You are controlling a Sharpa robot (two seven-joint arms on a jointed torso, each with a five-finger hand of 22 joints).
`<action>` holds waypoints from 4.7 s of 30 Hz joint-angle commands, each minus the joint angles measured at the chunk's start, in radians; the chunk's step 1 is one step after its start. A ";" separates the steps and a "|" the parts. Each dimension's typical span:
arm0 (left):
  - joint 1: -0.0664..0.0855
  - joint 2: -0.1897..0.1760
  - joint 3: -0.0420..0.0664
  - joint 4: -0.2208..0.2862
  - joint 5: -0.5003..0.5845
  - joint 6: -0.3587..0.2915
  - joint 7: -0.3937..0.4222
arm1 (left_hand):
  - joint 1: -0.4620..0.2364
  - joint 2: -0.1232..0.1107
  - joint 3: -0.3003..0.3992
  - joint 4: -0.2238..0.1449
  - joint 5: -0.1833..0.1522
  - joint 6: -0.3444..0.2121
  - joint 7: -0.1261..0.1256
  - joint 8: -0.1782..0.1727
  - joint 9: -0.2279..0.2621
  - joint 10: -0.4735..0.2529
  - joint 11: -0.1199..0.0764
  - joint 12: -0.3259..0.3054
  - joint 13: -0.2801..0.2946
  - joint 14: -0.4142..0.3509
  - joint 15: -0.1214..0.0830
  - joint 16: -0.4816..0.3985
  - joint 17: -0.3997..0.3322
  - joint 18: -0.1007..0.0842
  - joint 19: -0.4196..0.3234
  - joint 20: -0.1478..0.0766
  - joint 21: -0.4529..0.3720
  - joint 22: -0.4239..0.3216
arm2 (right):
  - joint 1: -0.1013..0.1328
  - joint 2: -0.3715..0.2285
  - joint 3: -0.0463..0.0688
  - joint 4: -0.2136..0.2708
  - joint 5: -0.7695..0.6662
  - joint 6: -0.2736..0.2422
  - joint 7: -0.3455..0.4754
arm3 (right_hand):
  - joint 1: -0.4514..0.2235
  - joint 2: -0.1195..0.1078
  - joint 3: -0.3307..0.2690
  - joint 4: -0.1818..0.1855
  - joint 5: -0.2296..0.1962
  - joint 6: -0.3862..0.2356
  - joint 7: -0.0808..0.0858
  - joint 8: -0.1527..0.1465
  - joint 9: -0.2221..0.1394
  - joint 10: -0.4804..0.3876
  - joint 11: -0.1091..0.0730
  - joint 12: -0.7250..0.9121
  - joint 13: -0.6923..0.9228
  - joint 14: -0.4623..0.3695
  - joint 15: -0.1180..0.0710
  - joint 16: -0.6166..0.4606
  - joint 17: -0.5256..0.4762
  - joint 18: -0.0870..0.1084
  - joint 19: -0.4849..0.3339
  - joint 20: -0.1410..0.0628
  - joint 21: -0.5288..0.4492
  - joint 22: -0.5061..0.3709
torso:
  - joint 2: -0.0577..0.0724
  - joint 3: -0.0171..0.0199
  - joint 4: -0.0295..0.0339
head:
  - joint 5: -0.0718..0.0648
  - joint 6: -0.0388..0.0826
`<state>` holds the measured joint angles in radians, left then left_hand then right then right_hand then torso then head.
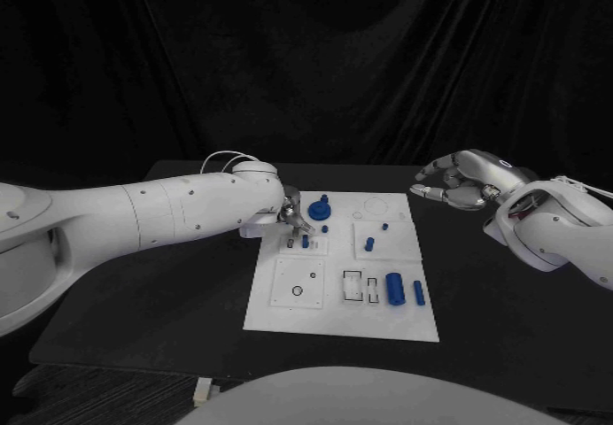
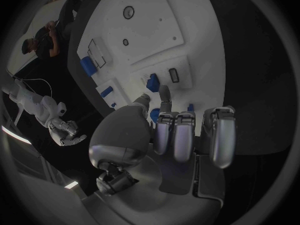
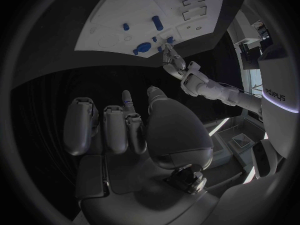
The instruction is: Assemble the parts on the task board
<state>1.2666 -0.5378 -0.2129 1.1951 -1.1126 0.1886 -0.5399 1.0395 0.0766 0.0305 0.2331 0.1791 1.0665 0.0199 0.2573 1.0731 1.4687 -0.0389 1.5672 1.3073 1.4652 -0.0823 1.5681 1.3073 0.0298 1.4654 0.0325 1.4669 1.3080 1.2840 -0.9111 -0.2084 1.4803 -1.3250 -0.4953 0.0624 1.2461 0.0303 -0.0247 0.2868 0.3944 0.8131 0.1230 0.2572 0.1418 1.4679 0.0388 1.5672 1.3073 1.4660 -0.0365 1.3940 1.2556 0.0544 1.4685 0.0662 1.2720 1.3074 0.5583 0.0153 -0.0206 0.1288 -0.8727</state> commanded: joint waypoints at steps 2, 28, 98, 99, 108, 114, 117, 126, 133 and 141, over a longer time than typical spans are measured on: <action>-0.006 0.010 0.001 -0.008 0.003 0.041 0.000 | -0.003 0.000 0.003 0.001 0.005 0.000 0.007 -0.011 -0.005 0.102 0.001 0.004 0.263 0.106 0.000 0.003 0.264 0.004 0.020 -0.002 -0.007 0.190 | -0.003 -0.002 0.001 0.003 -0.002 0.007 -0.015 | 0.004 0.002 -0.003 0.000 0.004 0.002 0.008 -0.004 -0.002 0.103 0.008 0.004 0.263 0.047 0.006 -0.004 -0.001 0.014 0.004 0.008 -0.006 0.171 | 0.000 0.0006 -0.0006 | 0.000 0.000; -0.013 0.032 0.001 -0.025 0.003 0.064 0.019 | 0.060 -0.024 0.123 -0.080 0.180 0.027 0.004 -0.088 -0.066 0.102 0.000 0.004 0.263 0.106 0.001 0.003 0.264 0.005 0.018 0.000 -0.014 0.195 | -0.004 -0.004 0.001 0.003 -0.002 0.013 -0.019 | 0.014 0.005 -0.002 -0.003 0.026 0.007 0.007 -0.004 -0.006 0.103 0.007 0.004 0.263 0.046 0.005 -0.006 -0.005 0.015 0.002 0.008 -0.012 0.169 | -0.001 0.0009 -0.0002 | -0.001 0.000; -0.084 -0.111 0.000 0.177 -0.103 -0.454 0.075 | -0.023 -0.125 0.496 -0.231 0.223 0.023 0.008 -0.088 -0.022 0.102 0.000 0.004 0.263 0.106 -0.002 0.003 0.264 0.004 0.026 -0.004 -0.017 0.208 | -0.020 -0.012 0.001 0.003 -0.002 0.000 -0.025 | 0.023 0.005 0.000 -0.004 0.050 0.008 0.007 -0.007 -0.012 0.103 0.007 0.004 0.263 0.043 0.005 -0.017 -0.025 0.019 -0.004 0.007 -0.032 0.163 | -0.001 0.0010 -0.0009 | 0.006 0.000; -0.086 -0.113 0.000 0.178 -0.108 -0.455 0.075 | -0.023 -0.125 0.496 -0.231 0.223 0.023 0.008 -0.088 -0.022 0.102 0.000 0.004 0.263 0.106 -0.002 0.003 0.264 0.004 0.026 -0.004 -0.017 0.208 | -0.020 -0.012 0.001 0.003 -0.002 0.001 -0.025 | 0.023 0.005 0.000 -0.004 0.050 0.008 0.007 -0.007 -0.012 0.103 0.007 0.004 0.263 0.043 0.005 -0.017 -0.025 0.019 -0.004 0.007 -0.032 0.163 | -0.001 0.0011 -0.0008 | 0.007 0.000; -0.099 -0.124 0.000 0.192 -0.120 -0.467 0.074 | -0.025 -0.125 0.495 -0.229 0.221 0.023 0.008 -0.089 -0.023 0.102 0.000 0.004 0.263 0.106 -0.002 0.003 0.264 0.003 0.026 -0.004 -0.016 0.209 | -0.021 -0.010 0.001 0.004 -0.002 0.002 -0.025 | 0.023 0.005 0.000 -0.004 0.050 0.008 0.007 -0.007 -0.012 0.103 0.007 0.004 0.263 0.043 0.005 -0.017 -0.025 0.019 -0.004 0.007 -0.032 0.163 | -0.001 0.0009 -0.0002 | 0.004 0.000; -0.102 -0.131 0.000 0.200 -0.122 -0.464 0.071 | -0.026 -0.125 0.495 -0.227 0.220 0.024 0.008 -0.089 -0.023 0.102 0.000 0.004 0.263 0.106 -0.002 0.003 0.264 0.004 0.026 -0.003 -0.017 0.208 | -0.022 -0.011 0.001 0.004 -0.002 0.003 -0.026 | 0.023 0.005 0.000 -0.004 0.050 0.008 0.007 -0.007 -0.012 0.103 0.007 0.004 0.263 0.043 0.005 -0.017 -0.025 0.019 -0.004 0.007 -0.032 0.163 | -0.001 0.0009 -0.0002 | 0.003 0.000; -0.103 -0.137 0.000 0.207 -0.122 -0.460 0.070 | -0.026 -0.125 0.495 -0.227 0.220 0.024 0.008 -0.089 -0.023 0.102 0.000 0.004 0.263 0.106 -0.002 0.003 0.264 0.004 0.026 -0.003 -0.017 0.208 | -0.022 -0.011 0.001 0.004 -0.002 0.003 -0.026 | 0.023 0.005 0.000 -0.004 0.050 0.008 0.007 -0.007 -0.012 0.103 0.007 0.004 0.263 0.043 0.005 -0.017 -0.025 0.019 -0.004 0.007 -0.032 0.163 | -0.001 0.0008 -0.0002 | 0.004 0.000; -0.108 -0.144 0.000 0.214 -0.122 -0.457 0.071 | -0.027 -0.125 0.494 -0.225 0.218 0.024 0.009 -0.090 -0.024 0.102 0.000 0.004 0.263 0.106 -0.001 0.003 0.264 0.004 0.026 -0.003 -0.017 0.208 | -0.024 -0.010 0.001 0.003 -0.002 0.003 -0.026 | 0.023 0.005 0.000 -0.004 0.050 0.008 0.007 -0.007 -0.012 0.103 0.007 0.004 0.263 0.043 0.005 -0.017 -0.025 0.019 -0.004 0.007 -0.032 0.163 | -0.001 0.0008 -0.0004 | 0.006 0.000; -0.113 -0.143 0.000 0.210 -0.122 -0.455 0.074 | -0.028 -0.124 0.494 -0.224 0.218 0.025 0.009 -0.090 -0.024 0.102 0.000 0.004 0.263 0.106 -0.001 0.003 0.264 0.004 0.026 -0.003 -0.017 0.208 | -0.024 -0.010 0.001 0.003 -0.002 0.003 -0.025 | 0.024 0.004 -0.001 -0.004 0.052 0.008 0.007 -0.007 -0.013 0.103 0.007 0.004 0.263 0.042 0.005 -0.018 -0.027 0.018 -0.003 0.007 -0.032 0.163 | -0.002 0.0013 0.0000 | 0.006 0.000; -0.117 -0.141 0.000 0.204 -0.122 -0.449 0.078 | -0.028 -0.123 0.493 -0.222 0.214 0.025 0.009 -0.091 -0.025 0.102 0.001 0.004 0.263 0.106 -0.001 0.003 0.264 0.005 0.024 -0.003 -0.020 0.207 | -0.024 -0.010 0.001 0.003 -0.002 0.002 -0.026 | 0.024 0.004 -0.001 -0.004 0.052 0.008 0.007 -0.007 -0.013 0.103 0.007 0.004 0.263 0.042 0.005 -0.018 -0.027 0.018 -0.003 0.007 -0.032 0.163 | -0.001 0.0009 -0.0001 | 0.008 0.000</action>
<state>1.1519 -0.6813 -0.2139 1.3988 -1.2319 -0.2602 -0.4805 1.0117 -0.0554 0.5083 0.0205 0.3921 1.0915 0.0348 0.1715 1.0485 1.4668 -0.0405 1.5672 1.3076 1.4652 -0.0821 1.5681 1.3074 0.0297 1.4654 0.0326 1.4515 1.3079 1.2621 -0.9206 -0.2084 1.4821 -1.3250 -0.4844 0.0517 1.2608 0.0366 -0.0246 0.2867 0.4446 0.8165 0.1264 0.2533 0.1296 1.4679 0.0388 1.5672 1.3077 1.4660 -0.0365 1.3821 1.2292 0.0544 1.4650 0.0698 1.2428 1.3073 0.5570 0.0162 -0.0207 0.1365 -0.8727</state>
